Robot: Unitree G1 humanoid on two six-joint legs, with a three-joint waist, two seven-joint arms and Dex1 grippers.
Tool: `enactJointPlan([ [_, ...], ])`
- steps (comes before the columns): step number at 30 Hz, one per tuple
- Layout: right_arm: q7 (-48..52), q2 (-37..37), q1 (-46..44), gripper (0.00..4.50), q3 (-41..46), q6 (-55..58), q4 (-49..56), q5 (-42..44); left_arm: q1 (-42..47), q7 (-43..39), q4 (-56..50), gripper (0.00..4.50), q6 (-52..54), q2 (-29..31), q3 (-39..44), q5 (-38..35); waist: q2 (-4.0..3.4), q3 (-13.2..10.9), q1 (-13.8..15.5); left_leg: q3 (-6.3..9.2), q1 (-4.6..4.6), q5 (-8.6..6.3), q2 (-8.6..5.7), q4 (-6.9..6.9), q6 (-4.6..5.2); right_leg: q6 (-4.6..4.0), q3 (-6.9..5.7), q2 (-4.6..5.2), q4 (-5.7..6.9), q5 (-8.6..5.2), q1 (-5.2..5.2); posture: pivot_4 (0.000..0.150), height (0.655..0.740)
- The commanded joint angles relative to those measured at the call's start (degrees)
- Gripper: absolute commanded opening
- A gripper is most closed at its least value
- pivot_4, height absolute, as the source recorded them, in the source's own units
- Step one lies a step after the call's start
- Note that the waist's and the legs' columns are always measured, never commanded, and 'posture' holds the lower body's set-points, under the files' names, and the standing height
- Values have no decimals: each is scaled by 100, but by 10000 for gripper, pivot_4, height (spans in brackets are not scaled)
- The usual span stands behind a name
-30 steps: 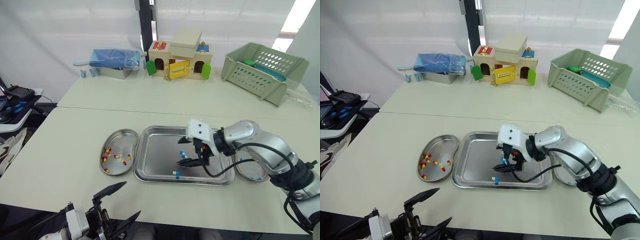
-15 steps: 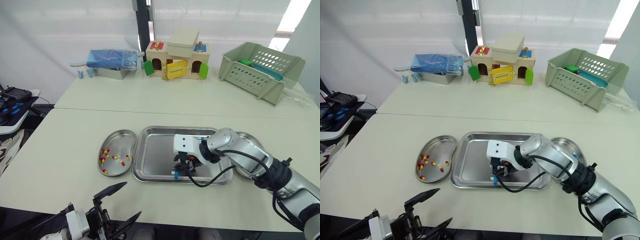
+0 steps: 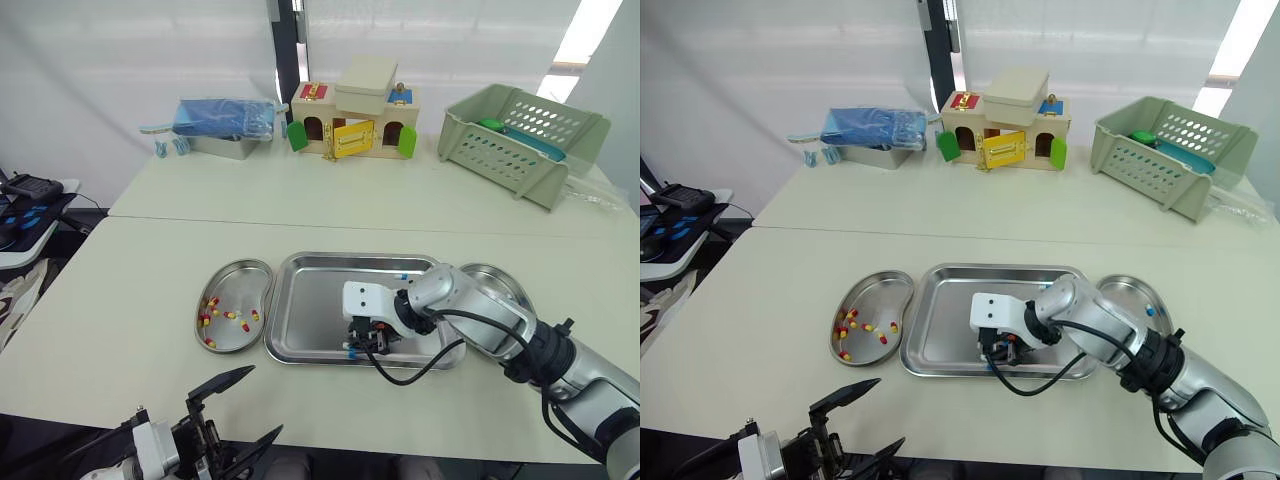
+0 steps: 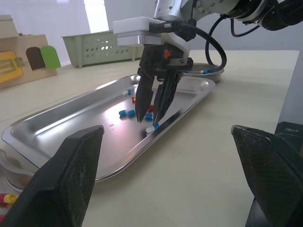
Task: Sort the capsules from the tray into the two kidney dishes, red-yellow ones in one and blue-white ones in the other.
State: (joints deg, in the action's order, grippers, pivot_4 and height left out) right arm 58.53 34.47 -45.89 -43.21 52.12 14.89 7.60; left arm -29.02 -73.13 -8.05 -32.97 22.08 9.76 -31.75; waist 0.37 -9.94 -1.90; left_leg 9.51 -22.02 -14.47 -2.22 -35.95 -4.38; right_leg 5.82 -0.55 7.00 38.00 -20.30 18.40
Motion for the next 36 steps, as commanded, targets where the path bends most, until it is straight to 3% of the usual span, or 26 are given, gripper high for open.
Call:
enactJointPlan([
  [1, 47, -27, -2, 14818, -52, -106, 163, -140, -48, 18, -36, 45000, -72, 62, 9, -156, 0, 0, 0, 0, 0, 0, 0, 0, 0, 0, 0, 0, 0, 0, 0, 1500, 7400],
  [8, 70, -31, 27, 14818, -228, -196, 166, -392, -22, 47, -63, 45000, -41, 101, -4, -178, 0, 0, -1, 0, 0, 0, 0, 1, 0, 0, 0, 0, 0, 0, 1, 1500, 7400],
  [15, 111, -48, 74, 507, -264, -311, 80, -551, -23, 73, -85, 45000, -27, 121, -13, -174, 0, 0, 0, 0, 0, 0, 0, 1, 0, 0, 0, 0, 0, 0, 2, 1500, 7400],
  [21, 162, -166, 154, 221, 26, -379, 112, -381, 3, 97, -103, 45000, -5, 141, -24, -178, 0, 0, 0, 0, 0, 0, 0, 2, 0, 0, 0, 0, 0, 0, 2, 1500, 7400],
  [27, 395, 299, 658, 221, 1333, -843, 278, 246, 182, 37, -149, 45000, 69, 260, -123, -215, 2, -1, 28, 0, -4, 0, -1, 1, 0, 0, -1, 0, -2, 0, 0, 1500, 7400],
  [36, 812, 2197, 2400, 221, 3832, -1389, 419, 946, 513, -430, -157, 45000, 99, 431, -510, -366, 9, -9, 27, -6, -10, -1, -1, 2, 0, 0, -4, 1, -10, 0, -5, 1500, 7400],
])
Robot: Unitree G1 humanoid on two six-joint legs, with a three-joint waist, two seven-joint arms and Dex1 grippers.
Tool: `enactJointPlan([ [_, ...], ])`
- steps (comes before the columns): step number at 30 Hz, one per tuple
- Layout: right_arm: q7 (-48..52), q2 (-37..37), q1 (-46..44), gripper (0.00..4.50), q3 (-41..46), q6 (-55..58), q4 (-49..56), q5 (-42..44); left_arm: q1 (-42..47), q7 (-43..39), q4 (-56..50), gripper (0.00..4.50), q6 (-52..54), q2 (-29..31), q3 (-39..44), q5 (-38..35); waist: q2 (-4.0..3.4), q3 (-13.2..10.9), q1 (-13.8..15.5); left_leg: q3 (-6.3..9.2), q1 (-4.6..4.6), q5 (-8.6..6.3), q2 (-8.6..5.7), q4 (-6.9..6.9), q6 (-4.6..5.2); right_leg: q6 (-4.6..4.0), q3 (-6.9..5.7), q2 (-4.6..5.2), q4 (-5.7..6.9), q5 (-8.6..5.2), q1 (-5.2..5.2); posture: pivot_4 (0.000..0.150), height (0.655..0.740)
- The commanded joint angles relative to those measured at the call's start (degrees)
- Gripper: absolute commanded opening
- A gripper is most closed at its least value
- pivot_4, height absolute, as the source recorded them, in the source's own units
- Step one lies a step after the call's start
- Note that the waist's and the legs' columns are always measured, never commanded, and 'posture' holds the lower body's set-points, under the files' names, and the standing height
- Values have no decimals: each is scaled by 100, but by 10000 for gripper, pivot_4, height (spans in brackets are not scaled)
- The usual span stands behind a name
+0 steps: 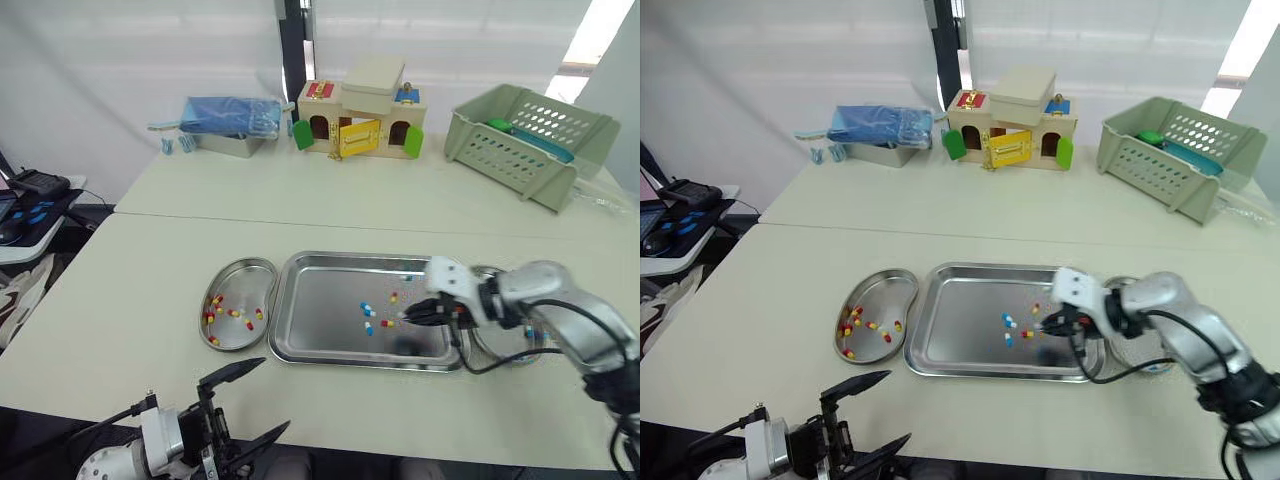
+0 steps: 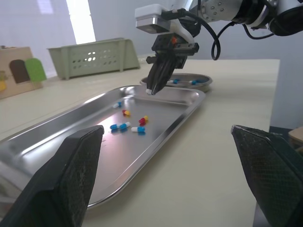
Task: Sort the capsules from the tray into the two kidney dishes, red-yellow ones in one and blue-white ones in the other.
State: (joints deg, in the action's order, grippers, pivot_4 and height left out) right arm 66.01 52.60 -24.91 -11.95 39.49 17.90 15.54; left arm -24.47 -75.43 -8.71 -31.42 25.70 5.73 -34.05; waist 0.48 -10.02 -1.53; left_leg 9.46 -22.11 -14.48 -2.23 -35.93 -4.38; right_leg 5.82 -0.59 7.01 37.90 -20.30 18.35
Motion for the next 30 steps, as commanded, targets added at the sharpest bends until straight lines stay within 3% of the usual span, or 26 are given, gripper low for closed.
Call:
enactJointPlan([
  [1, 96, 576, 529, 221, 952, -189, 73, 166, 108, -243, -61, 45000, -50, 71, -139, -147, -2, -1, -16, -2, 0, 0, 0, -1, 0, 0, 1, 0, 2, 0, 0, 1500, 7400],
  [6, 111, 1208, 1654, 221, 1986, -483, -363, 129, 299, -504, 66, 45000, -36, 96, -283, -215, 0, -3, -26, -7, 3, 0, 1, -2, 0, 0, 2, 0, 1, 0, -4, 1500, 7400],
  [13, -48, 1249, 2176, 221, 2210, -761, -651, 10, 450, -692, 223, 45000, -34, 100, -313, -253, -2, -5, -35, -9, 7, 0, 2, -2, 0, 0, 4, 0, 3, 0, -6, 1500, 7400],
  [24, -15, 1300, 2145, 30100, 2231, -736, -688, 153, 352, -588, 174, 45000, -48, 112, -206, -235, 0, -6, -25, -8, 7, 0, 1, -2, 0, 0, 3, 0, -1, 0, -10, 1500, 7400],
  [28, 121, 1357, 2230, 43396, 2521, -979, -854, 209, 276, -305, 146, 45000, -7, 87, -80, -196, 0, -6, -21, -8, 6, 0, 1, -2, 0, 0, 3, 0, -1, 0, -10, 1500, 7400],
  [30, 198, 1329, 2270, 44299, 2737, -1250, -1087, 228, 203, -88, 56, 45000, 63, 126, 45, -192, 1, -6, -19, -8, 7, 0, 2, -2, 0, 0, 3, 0, -1, 0, -10, 1500, 7400],
])
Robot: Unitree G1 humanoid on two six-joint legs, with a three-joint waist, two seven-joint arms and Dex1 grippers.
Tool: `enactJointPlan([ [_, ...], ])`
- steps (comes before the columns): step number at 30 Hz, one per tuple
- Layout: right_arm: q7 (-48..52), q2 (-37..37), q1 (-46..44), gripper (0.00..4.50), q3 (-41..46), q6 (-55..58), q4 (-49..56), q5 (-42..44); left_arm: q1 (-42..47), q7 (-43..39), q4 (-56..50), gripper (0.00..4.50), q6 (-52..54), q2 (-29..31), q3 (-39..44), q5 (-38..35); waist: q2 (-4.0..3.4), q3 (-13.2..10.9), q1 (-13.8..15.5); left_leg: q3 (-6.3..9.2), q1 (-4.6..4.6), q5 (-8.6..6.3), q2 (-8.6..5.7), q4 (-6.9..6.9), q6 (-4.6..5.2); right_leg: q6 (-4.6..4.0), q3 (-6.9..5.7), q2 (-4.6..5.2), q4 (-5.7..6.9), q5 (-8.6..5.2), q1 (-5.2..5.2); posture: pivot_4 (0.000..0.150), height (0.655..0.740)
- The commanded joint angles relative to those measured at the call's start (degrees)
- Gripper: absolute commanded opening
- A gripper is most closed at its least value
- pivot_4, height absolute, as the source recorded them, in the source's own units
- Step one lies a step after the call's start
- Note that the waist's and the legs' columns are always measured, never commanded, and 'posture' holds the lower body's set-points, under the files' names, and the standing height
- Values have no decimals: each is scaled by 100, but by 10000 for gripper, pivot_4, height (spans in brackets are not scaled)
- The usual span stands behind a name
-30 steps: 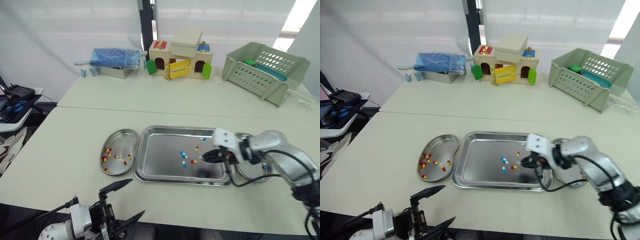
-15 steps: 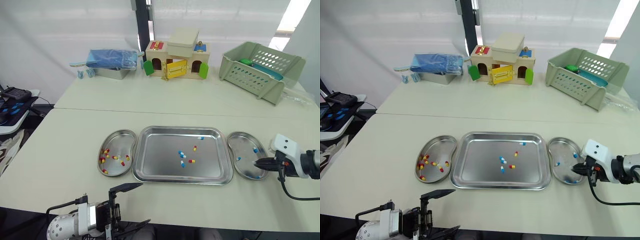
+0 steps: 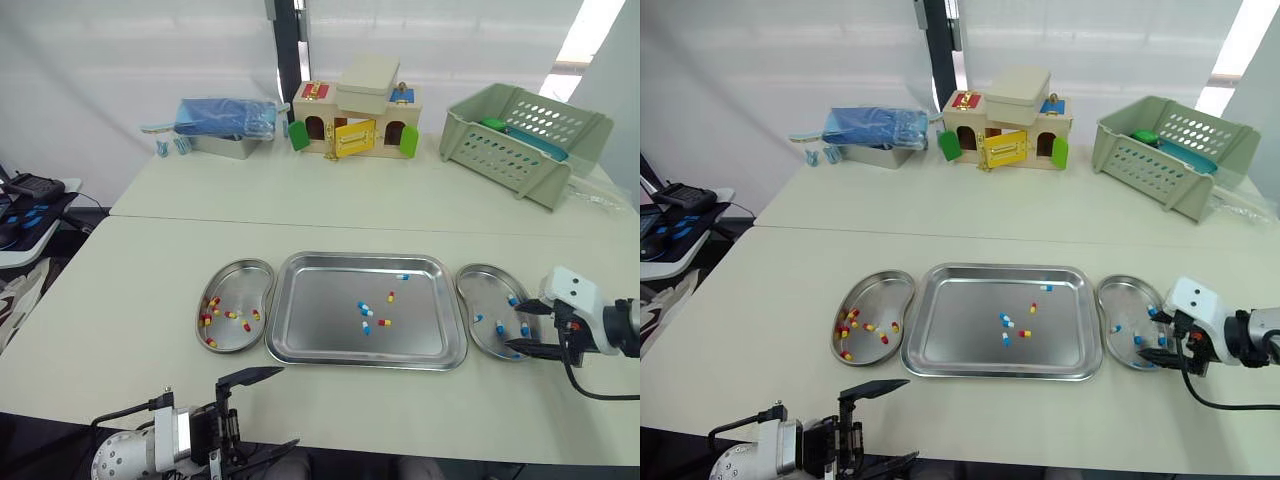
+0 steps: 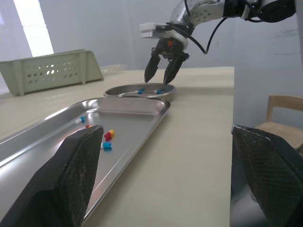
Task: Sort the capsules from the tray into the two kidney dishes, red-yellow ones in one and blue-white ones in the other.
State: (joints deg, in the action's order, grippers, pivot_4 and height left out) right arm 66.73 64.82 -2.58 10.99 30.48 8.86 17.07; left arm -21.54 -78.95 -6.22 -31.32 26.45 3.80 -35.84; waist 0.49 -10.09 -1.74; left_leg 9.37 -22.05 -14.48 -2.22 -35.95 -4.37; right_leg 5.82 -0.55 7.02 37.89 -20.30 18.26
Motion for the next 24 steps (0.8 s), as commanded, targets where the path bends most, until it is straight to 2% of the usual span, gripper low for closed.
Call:
enactJointPlan([
  [1, 184, 81, 55, 44299, 551, -514, -328, 88, -140, 323, -241, 45000, 61, 80, 304, -21, 0, 0, 2, 0, 0, 0, 0, 0, 0, 0, 0, 0, 0, 0, 0, 1500, 7400],
  [6, 629, 138, -209, 44299, 932, -1010, -1590, 252, -546, 676, -447, 45000, 158, 272, 883, -100, 2, -1, -10, -1, 1, 0, 0, 0, 0, 0, 1, 0, -1, 0, -2, 1500, 7400],
  [15, 832, 127, -1348, 44299, 461, -2161, -4237, -249, -1087, 786, -258, 45000, -17, 248, 1499, -63, -10, -6, -20, -6, 5, 0, 0, 1, 0, 0, 5, 0, -1, 0, -2, 1500, 7400],
  [19, 902, 36, -1748, 44299, 223, -2485, -4856, -411, -1141, 833, -220, 45000, -58, 179, 1568, -12, -11, -6, -19, -8, 4, 0, 1, 2, 0, -1, 6, 0, -2, 0, -1, 1500, 7400],
  [24, 958, -30, -2030, 44299, 64, -2664, -5146, -488, -1161, 826, -127, 45000, -133, 129, 1608, 9, -18, -6, -17, -9, 4, 0, 0, 2, 0, 0, 8, 1, -2, 0, -2, 1500, 7400],
])
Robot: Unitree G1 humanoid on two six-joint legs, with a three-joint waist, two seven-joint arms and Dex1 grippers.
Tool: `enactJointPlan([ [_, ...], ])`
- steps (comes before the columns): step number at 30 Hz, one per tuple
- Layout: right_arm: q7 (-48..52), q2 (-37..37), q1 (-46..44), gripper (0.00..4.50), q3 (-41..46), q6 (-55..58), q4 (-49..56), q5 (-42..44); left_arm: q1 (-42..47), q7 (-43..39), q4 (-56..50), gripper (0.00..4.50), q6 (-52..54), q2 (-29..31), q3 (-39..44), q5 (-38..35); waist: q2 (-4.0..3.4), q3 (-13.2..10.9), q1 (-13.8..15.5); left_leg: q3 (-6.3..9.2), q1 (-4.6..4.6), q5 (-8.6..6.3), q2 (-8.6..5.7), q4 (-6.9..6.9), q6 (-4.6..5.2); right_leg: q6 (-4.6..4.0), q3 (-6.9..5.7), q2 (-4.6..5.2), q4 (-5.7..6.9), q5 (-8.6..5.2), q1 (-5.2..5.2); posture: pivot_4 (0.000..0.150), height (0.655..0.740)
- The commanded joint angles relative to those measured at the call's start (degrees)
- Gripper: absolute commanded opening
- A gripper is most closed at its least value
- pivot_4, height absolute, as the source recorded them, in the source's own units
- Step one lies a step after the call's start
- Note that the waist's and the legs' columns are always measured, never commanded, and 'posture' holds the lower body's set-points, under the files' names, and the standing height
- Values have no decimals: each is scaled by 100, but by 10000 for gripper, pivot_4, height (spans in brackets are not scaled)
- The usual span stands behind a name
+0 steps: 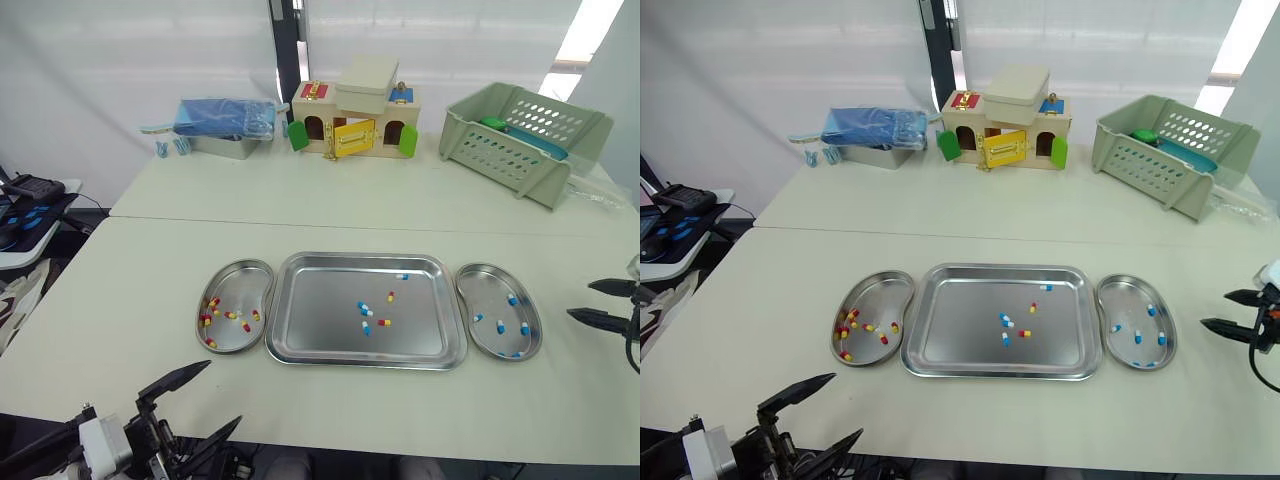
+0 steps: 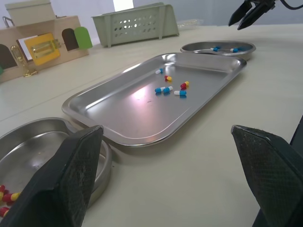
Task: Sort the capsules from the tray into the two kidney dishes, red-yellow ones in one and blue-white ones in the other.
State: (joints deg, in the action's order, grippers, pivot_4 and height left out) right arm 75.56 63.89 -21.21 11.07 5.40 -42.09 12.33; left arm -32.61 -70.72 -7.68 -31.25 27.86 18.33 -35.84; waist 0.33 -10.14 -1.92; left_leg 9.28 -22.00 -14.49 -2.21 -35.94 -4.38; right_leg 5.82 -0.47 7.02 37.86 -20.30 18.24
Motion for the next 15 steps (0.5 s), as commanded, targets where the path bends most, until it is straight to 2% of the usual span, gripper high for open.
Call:
enactJointPlan([
  [1, 91, 67, -204, 44299, 38, -196, -112, -26, -46, 7, 35, 45000, -154, -15, 150, 15, -3, 0, 1, 0, 0, 0, 0, 0, 0, 0, 0, 0, 0, 0, 0, 1500, 7400],
  [9, 197, 113, -320, 44299, -15, -345, -255, -25, 104, 47, 113, 45000, -186, -30, 50, 69, -4, 1, 4, 0, 0, 0, 0, 0, 0, 0, 1, 0, 0, 0, 0, 1500, 7400],
  [13, 318, 105, -208, 44299, 24, -222, 168, 104, 146, 6, 88, 45000, -174, -60, -35, 85, -7, 2, -5, 0, 1, 0, 0, 0, -1, 0, 1, 0, 1, 0, 0, 1500, 7400],
  [15, 421, 70, -126, 44299, 15, 139, 763, 281, 224, -27, 82, 45000, -175, -67, -90, 89, -10, 4, -5, 0, 1, 0, 0, 0, -1, 0, 1, 0, 1, 0, 0, 1500, 7400],
])
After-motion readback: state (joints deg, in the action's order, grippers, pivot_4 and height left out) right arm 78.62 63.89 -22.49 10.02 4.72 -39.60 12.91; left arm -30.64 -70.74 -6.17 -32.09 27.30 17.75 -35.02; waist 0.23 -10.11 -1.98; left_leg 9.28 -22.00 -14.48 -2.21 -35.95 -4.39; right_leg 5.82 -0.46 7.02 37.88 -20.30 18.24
